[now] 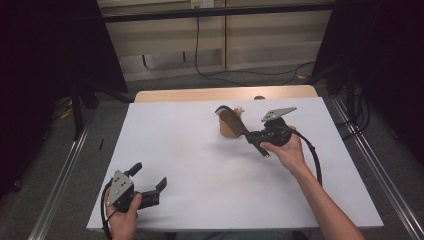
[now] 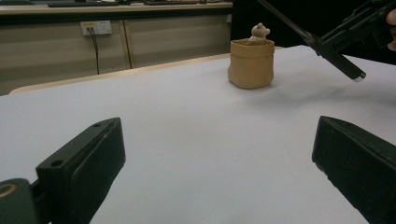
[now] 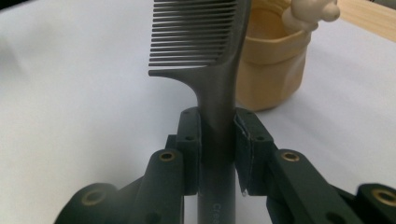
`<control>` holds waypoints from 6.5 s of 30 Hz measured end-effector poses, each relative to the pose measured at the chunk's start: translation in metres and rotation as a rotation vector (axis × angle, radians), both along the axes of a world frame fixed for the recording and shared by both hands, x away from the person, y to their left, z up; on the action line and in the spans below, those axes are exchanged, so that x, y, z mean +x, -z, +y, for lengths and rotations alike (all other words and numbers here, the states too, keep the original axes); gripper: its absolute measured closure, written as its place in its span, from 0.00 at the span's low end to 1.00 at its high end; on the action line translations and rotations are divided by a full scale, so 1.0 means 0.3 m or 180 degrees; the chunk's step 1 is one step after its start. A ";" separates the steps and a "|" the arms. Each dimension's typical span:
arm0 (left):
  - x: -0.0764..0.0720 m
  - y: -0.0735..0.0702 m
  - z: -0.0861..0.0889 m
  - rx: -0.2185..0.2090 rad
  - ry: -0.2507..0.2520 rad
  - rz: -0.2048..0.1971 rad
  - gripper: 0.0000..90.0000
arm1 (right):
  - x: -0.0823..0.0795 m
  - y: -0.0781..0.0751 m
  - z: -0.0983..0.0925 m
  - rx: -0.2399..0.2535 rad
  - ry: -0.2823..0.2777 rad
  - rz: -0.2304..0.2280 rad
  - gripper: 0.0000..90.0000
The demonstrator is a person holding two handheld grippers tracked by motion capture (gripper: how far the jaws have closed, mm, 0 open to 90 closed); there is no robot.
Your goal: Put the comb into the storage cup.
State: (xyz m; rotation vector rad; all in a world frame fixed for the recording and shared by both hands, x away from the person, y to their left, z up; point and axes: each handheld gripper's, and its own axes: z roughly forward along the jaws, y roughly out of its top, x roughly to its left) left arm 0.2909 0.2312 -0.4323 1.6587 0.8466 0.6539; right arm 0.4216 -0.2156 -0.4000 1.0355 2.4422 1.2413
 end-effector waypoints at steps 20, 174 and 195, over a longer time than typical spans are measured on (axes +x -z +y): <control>0.000 0.000 -0.001 -0.0018 -0.0004 -0.0002 0.03 | -0.022 -0.011 -0.017 0.0380 0.0152 -0.0420 0.82; 0.004 0.001 0.001 -0.0010 0.0038 -0.0014 0.03 | 0.284 0.010 0.200 0.0602 0.0286 -0.0898 0.81; 0.005 0.001 0.001 -0.0042 0.0034 -0.0013 0.03 | 0.248 0.063 0.194 0.0404 0.0262 -0.0807 0.81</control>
